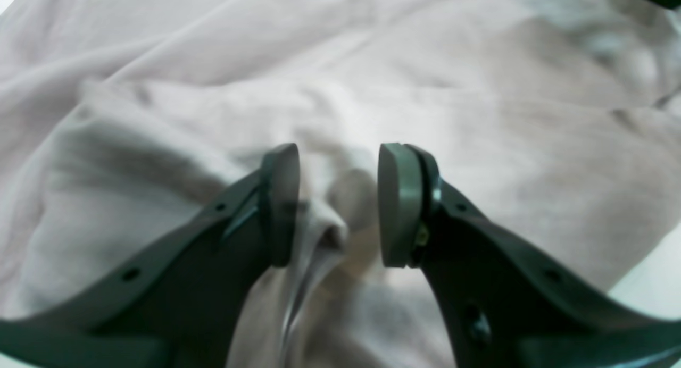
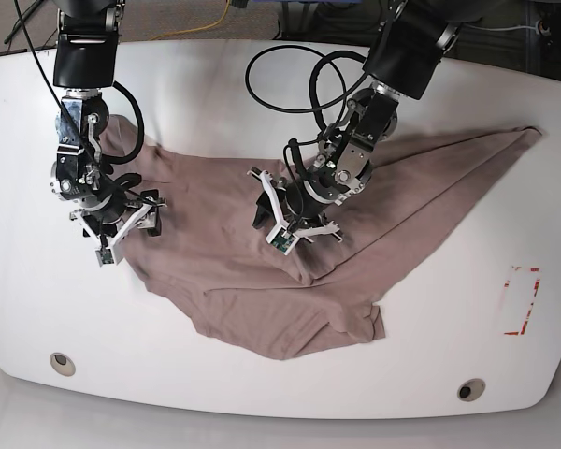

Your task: Layout the t-shirt on the table in an organized manner, then fold the t-shirt properly

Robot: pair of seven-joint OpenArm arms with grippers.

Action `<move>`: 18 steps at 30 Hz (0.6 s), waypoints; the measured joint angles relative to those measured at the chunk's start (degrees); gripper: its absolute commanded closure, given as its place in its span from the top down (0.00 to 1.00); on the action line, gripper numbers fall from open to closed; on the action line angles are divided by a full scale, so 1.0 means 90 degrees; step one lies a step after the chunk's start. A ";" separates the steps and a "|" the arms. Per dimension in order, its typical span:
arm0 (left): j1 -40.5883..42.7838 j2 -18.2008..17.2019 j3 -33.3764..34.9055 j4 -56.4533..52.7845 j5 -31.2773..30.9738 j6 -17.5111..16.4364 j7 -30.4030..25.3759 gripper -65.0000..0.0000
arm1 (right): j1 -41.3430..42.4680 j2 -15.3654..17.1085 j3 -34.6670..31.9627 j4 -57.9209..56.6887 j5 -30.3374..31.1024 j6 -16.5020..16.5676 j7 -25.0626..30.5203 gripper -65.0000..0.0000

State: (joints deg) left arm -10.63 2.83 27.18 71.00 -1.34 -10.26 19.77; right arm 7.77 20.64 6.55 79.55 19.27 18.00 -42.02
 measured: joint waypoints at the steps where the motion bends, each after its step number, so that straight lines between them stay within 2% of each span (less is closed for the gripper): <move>1: 0.0002 0.0000 0.0000 0.0002 0.0002 0.0000 0.0000 0.35 | 0.0000 0.0000 0.0002 0.0000 0.0000 0.0000 -0.0002 0.65; 13: 0.0007 -0.0019 -0.0019 0.0002 0.0000 0.0046 0.0005 0.33 | 0.0000 -0.0002 0.0010 0.0000 0.0002 0.0002 0.0002 0.65; 15: 0.0015 -0.0022 -0.0019 0.0002 0.0000 0.0046 0.0005 0.28 | 0.0000 -0.0002 0.0012 0.0000 0.0002 0.0005 0.0000 0.65; 18: 0.0017 -0.0036 -0.0019 0.0002 0.0000 0.0046 0.0007 0.15 | 0.0000 -0.0002 0.0010 0.0000 0.0002 0.0005 0.0000 0.65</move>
State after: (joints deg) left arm -10.48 2.50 27.00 71.02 -1.34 -9.85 19.84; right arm 7.77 20.62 6.63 79.55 19.29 18.04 -42.02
